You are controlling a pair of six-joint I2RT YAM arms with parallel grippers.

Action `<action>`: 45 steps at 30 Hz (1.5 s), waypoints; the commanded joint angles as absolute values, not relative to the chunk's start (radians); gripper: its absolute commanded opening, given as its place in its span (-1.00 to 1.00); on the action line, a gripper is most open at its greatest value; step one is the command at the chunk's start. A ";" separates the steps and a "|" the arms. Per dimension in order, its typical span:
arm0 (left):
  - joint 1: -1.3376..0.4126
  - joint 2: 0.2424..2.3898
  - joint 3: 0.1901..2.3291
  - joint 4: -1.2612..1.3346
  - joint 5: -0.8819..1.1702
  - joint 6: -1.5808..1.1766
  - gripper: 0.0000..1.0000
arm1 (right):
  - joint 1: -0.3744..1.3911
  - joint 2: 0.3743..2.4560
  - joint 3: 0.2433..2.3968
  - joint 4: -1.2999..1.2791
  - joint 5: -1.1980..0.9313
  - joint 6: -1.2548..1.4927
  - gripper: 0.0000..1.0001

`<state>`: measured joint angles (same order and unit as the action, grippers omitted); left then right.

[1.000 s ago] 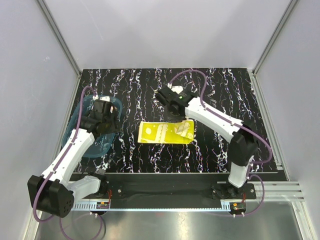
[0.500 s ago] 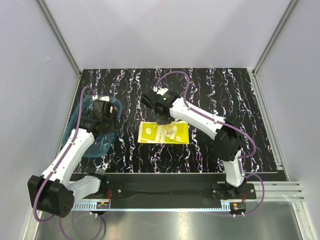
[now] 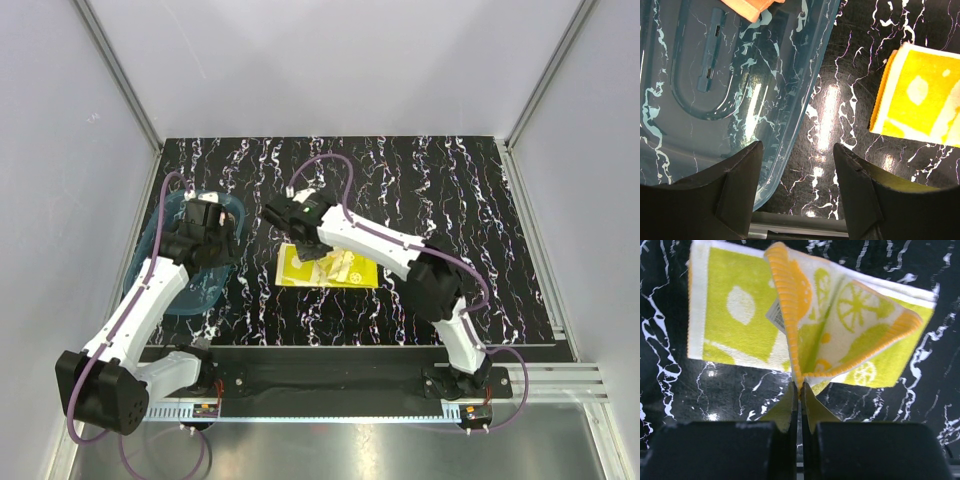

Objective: Roll the towels
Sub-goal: Fold the towel

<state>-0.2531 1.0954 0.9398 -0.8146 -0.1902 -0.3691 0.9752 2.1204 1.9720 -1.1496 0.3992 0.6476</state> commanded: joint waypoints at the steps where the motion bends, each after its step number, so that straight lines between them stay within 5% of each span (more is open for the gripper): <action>1: -0.244 1.101 0.937 -0.787 -0.176 -0.354 0.26 | 1.022 2.183 2.032 -1.138 0.396 0.631 -1.00; 5: -0.244 1.103 0.934 -0.788 -0.179 -0.354 0.26 | 1.040 2.250 2.065 -1.103 0.384 0.606 -0.85; 11: -0.244 1.103 0.934 -0.792 -0.189 -0.356 0.26 | 1.040 2.295 2.068 -1.026 0.370 0.586 -0.20; 14: -0.244 1.104 0.934 -0.792 -0.193 -0.357 0.26 | 1.042 2.255 2.054 -0.990 0.353 0.588 -0.07; 19: -0.244 1.123 0.937 -0.793 -0.193 -0.354 0.25 | 1.045 2.105 2.026 -0.943 0.396 0.577 0.05; 27: -0.256 1.109 0.925 -0.739 -0.081 -0.373 0.23 | 1.035 1.795 1.820 -0.968 0.587 0.641 0.55; 35: -0.593 1.261 1.044 -0.701 -0.175 -0.477 0.22 | 0.816 1.487 1.248 -0.767 0.378 0.718 0.52; 45: -0.719 1.566 1.166 -0.557 -0.123 -0.517 0.18 | 0.675 1.422 1.105 -0.666 0.178 0.677 0.31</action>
